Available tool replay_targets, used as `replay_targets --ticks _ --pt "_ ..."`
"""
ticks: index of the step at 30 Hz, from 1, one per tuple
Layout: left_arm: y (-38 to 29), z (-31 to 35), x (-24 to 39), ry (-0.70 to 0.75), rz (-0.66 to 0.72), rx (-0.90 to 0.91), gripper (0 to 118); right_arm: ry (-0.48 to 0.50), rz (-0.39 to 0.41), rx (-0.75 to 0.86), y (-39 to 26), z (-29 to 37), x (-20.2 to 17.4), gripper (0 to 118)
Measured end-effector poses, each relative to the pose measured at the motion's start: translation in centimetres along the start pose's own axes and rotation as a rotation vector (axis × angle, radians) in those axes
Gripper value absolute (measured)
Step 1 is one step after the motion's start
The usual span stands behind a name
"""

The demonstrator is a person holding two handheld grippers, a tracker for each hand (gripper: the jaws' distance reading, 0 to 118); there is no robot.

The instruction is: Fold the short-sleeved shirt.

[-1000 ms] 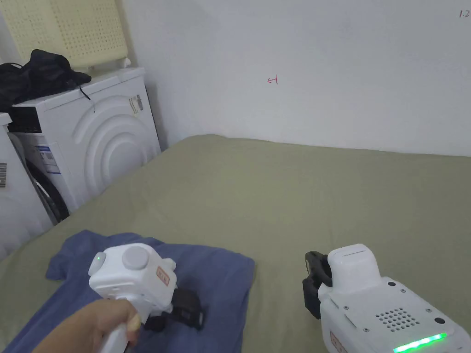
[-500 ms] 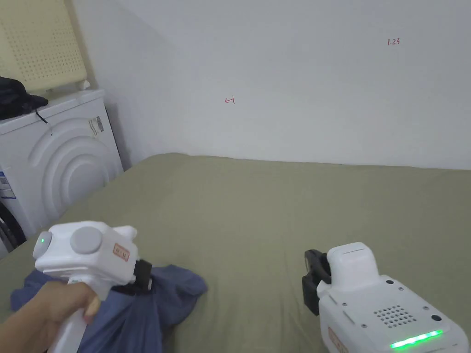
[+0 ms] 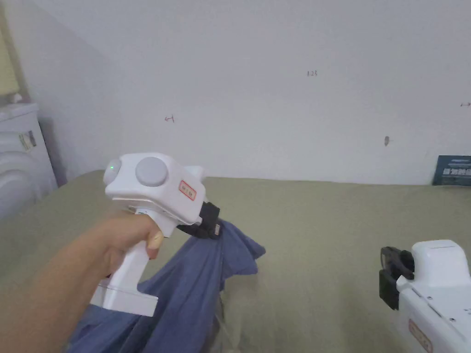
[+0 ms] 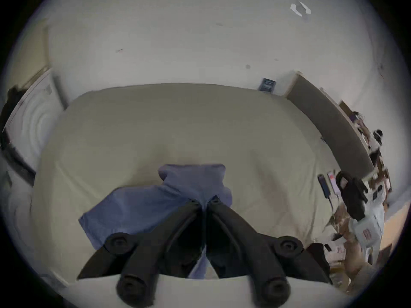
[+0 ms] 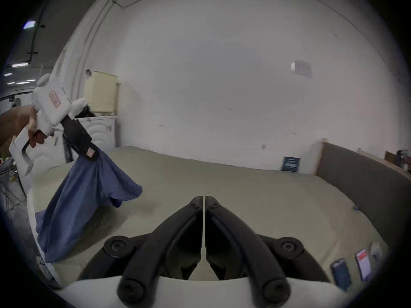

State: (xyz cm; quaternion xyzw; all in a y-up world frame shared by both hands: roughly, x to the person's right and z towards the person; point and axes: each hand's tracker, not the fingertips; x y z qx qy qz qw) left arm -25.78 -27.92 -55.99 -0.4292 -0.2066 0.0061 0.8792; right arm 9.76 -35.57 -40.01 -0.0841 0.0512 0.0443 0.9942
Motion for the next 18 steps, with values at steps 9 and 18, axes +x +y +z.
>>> replay_targets --ticks 9,18 --pt "1.6 -8.4 19.4 -0.304 -0.230 -0.055 1 -0.233 -0.013 -0.010 0.4 6.5 10.3 2" --pt "-4.4 -15.0 28.7 -0.403 -0.339 -0.185 1 -0.320 -0.043 -0.039 -1.2 10.0 14.3 2"
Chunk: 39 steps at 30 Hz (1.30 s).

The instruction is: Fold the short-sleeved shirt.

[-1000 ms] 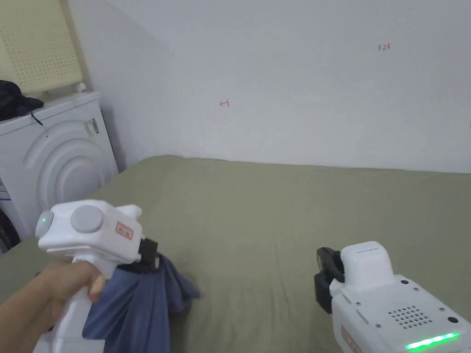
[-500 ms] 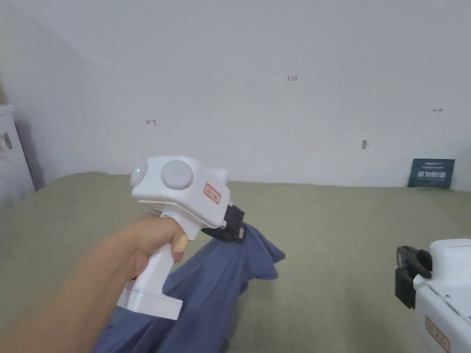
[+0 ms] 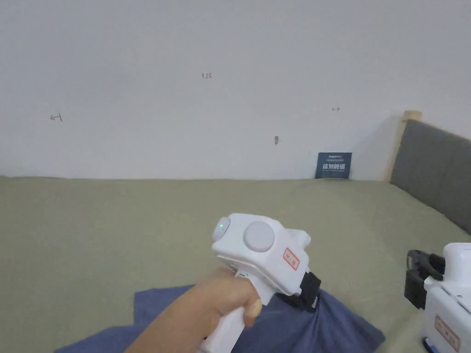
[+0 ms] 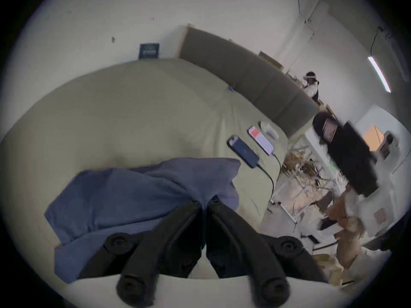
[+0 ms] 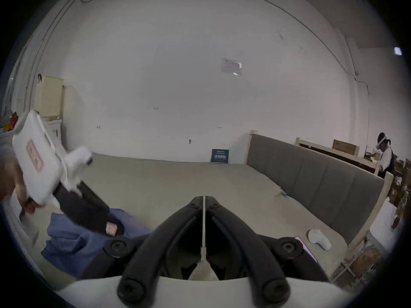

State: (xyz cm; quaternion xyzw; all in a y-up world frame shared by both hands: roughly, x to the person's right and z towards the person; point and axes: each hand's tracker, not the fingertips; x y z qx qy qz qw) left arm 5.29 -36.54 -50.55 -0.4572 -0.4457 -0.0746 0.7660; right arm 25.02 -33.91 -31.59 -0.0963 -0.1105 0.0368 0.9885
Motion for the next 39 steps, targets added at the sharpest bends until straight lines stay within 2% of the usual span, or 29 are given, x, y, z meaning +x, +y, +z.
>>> replay_targets --ticks 2,3,4,5,6,7,9,12,13,15,16,17,19,20,25,31,35,39 --pt "-1.2 -1.3 -0.2 -0.017 0.027 -0.008 2 0.000 -0.003 -0.005 0.0 0.0 0.1 2" --pt "-1.5 -1.6 -0.5 -0.024 0.053 -0.008 7 0.001 -0.006 -0.003 0.0 0.0 0.0 2" --pt "-2.1 -1.9 -0.9 -0.045 0.112 -0.023 23 0.004 -0.010 0.000 0.1 -0.1 0.0 2" --pt "-2.3 -1.8 -1.5 -0.044 0.159 -0.021 71 0.013 -0.014 -0.002 0.3 -0.2 -0.2 2" --pt "-2.5 -1.7 -2.1 -0.039 0.199 -0.039 104 0.021 -0.016 -0.003 0.4 -0.3 -0.4 2" --pt "-2.7 -1.2 -2.8 -0.013 0.216 -0.064 118 0.029 -0.016 0.000 0.6 -0.3 -0.7 2" --pt "-3.0 1.8 -4.1 0.019 0.219 -0.027 111 0.046 -0.005 0.011 0.9 -0.4 -1.3 2" --pt "-3.7 8.1 -5.7 0.073 0.251 0.120 105 0.072 -0.003 0.018 1.4 -0.6 -2.5 2" --pt "-4.4 10.5 -6.2 0.104 0.253 0.193 99 0.086 -0.015 0.018 1.6 -0.6 -2.9 2" --pt "-6.5 15.4 -6.9 0.201 0.256 0.335 66 0.109 -0.029 0.019 1.9 -0.7 -3.8 2" --pt "-7.8 17.1 -7.0 0.257 0.261 0.399 42 0.115 -0.029 0.019 2.0 -0.7 -4.2 2" --pt "-9.3 18.9 -7.0 0.347 0.269 0.469 10 0.127 -0.028 0.019 2.1 -0.8 -4.7 2" --pt "-12.5 21.3 -6.8 0.507 0.298 0.567 9 0.147 -0.029 0.016 2.2 -0.9 -5.6 2" --pt "-14.3 22.1 -6.8 0.554 0.318 0.607 2 0.158 -0.032 0.010 2.1 -0.9 -6.0 2" --pt "-24.2 24.4 -5.4 0.745 0.357 0.758 1 0.183 -0.020 -0.030 0.4 -0.5 -7.7 2" --pt "-30.1 24.8 -5.7 0.779 0.408 0.694 1 0.212 -0.025 -0.094 -2.2 0.0 -9.0 2" --pt "-30.1 24.8 -7.8 0.767 0.470 0.647 1 0.215 -0.018 -0.109 -2.7 -0.5 -9.4 2" --pt "-28.1 24.3 -11.4 0.690 0.493 0.570 1 0.217 -0.010 -0.106 -2.4 -1.1 -9.4 2"
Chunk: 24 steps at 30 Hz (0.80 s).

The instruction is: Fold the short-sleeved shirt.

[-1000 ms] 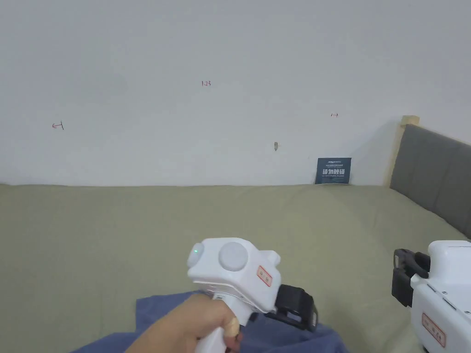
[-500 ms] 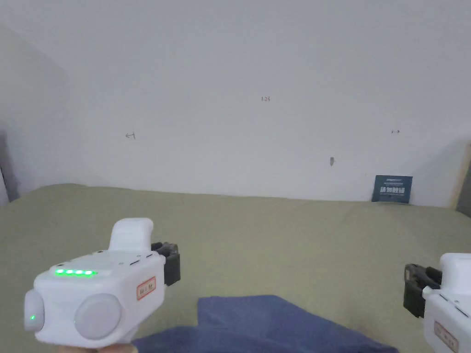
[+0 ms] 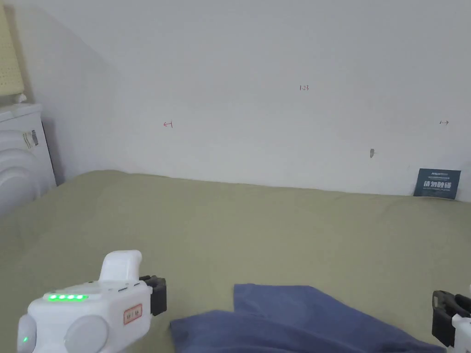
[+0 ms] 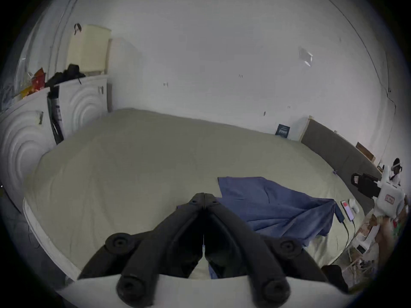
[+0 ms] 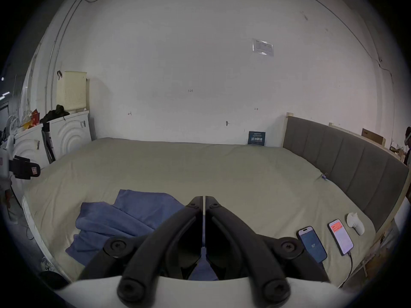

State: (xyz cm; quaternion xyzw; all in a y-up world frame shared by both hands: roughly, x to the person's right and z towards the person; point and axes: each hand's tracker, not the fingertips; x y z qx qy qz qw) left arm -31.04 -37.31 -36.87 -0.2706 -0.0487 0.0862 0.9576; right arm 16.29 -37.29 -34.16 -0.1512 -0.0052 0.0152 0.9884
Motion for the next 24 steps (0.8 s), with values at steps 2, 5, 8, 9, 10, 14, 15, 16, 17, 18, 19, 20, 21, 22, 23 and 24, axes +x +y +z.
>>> replay_targets --ticks 2,5,8,9,10,14,15,16,17,18,19,20,21,22,23,24 --pt "1.2 -2.7 -0.6 -0.019 -0.005 -0.094 1 0.002 -0.001 -0.002 0.2 -0.1 0.1 2" --pt "2.4 -7.5 -1.3 -0.016 0.013 -0.234 4 -0.007 0.005 -0.011 0.1 -0.4 0.5 2" --pt "3.2 -11.1 -2.0 0.033 0.081 -0.266 83 0.013 -0.036 -0.073 -0.2 -1.1 1.0 2" --pt "3.4 -12.4 -2.4 0.034 0.118 -0.301 107 0.016 -0.030 -0.081 -0.4 -1.4 1.1 2" --pt "3.4 -13.8 -2.7 0.025 0.141 -0.357 113 0.014 -0.021 -0.088 -0.7 -1.7 1.1 2" --pt "1.6 -18.1 -3.1 -0.042 0.165 -0.485 111 0.006 -0.020 -0.139 -1.5 -3.2 1.2 2" --pt "0.9 -18.9 -2.8 -0.006 0.137 -0.508 111 0.005 -0.049 -0.161 -1.7 -3.7 1.2 2" --pt "0.1 -19.8 -2.7 0.024 0.105 -0.545 110 0.017 -0.067 -0.167 -1.9 -4.0 1.3 2" --pt "-0.6 -20.6 -2.7 0.033 0.078 -0.586 109 0.018 -0.067 -0.166 -2.0 -4.2 1.2 2" --pt "-1.4 -21.4 -2.7 0.044 0.062 -0.616 108 0.016 -0.059 -0.163 -2.2 -4.3 1.1 2" --pt "-2.2 -21.8 -2.4 0.049 0.055 -0.638 104 0.013 -0.049 -0.163 -2.3 -4.5 1.0 2" --pt "-2.9 -22.2 -2.4 0.037 0.051 -0.652 92 0.012 -0.037 -0.165 -2.4 -4.6 1.0 2" --pt "-3.5 -22.4 -2.3 0.023 0.053 -0.676 75 0.014 -0.033 -0.170 -2.4 -4.8 1.2 2" --pt "-3.9 -22.2 -2.2 0.079 0.013 -0.648 56 0.017 -0.035 -0.182 -2.4 -4.9 1.3 2" --pt "-4.0 -21.4 -1.7 0.164 -0.042 -0.591 31 0.019 -0.046 -0.192 -2.4 -5.1 1.5 2" --pt "-3.9 -21.0 -1.9 0.118 -0.027 -0.565 12 0.016 -0.058 -0.195 -2.5 -5.3 1.8 2"
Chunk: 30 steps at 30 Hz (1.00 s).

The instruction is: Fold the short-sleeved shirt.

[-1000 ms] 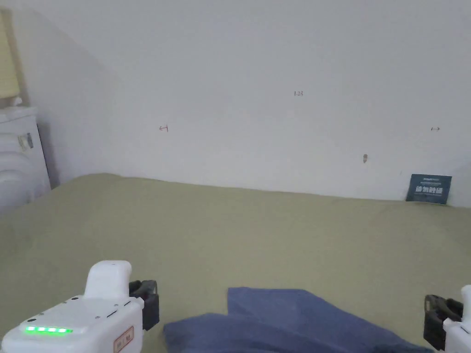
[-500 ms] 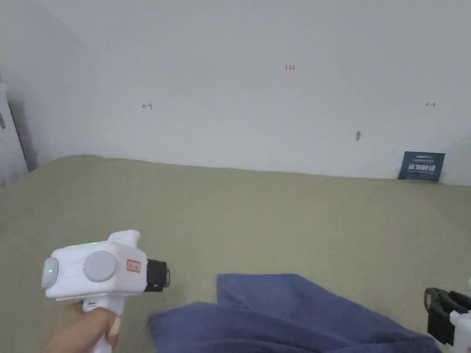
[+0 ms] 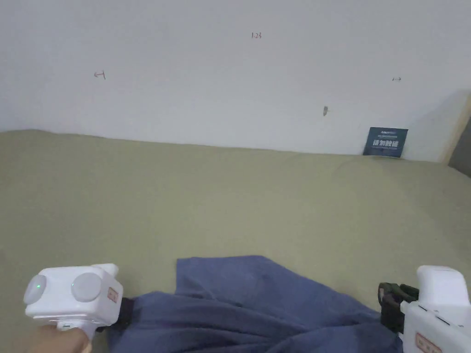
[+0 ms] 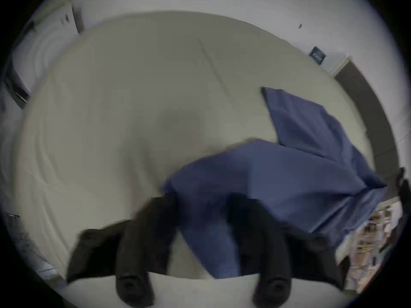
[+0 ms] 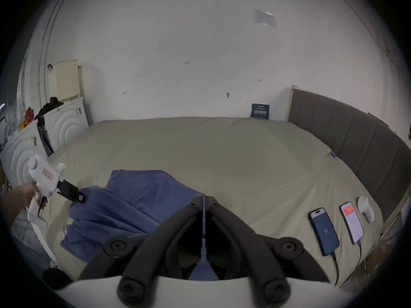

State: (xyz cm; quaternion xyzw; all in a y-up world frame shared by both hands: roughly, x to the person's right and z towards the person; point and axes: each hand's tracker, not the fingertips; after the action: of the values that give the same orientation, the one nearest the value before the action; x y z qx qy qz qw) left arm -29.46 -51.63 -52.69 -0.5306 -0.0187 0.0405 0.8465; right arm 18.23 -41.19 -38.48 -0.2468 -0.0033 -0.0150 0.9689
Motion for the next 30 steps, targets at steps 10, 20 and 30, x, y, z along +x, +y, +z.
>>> replay_targets --ticks 10,20,30 --pt "-1.2 2.9 -0.3 -0.196 0.079 0.030 5 0.102 -0.089 -0.233 -1.2 -2.1 3.2 82" --pt "-1.0 4.4 -0.4 -0.209 0.080 0.139 5 0.037 0.032 -0.416 -2.2 -5.7 3.1 9" --pt "1.4 13.4 -1.3 -0.227 0.138 0.480 5 0.160 0.000 -0.219 3.7 -3.0 3.0 9"
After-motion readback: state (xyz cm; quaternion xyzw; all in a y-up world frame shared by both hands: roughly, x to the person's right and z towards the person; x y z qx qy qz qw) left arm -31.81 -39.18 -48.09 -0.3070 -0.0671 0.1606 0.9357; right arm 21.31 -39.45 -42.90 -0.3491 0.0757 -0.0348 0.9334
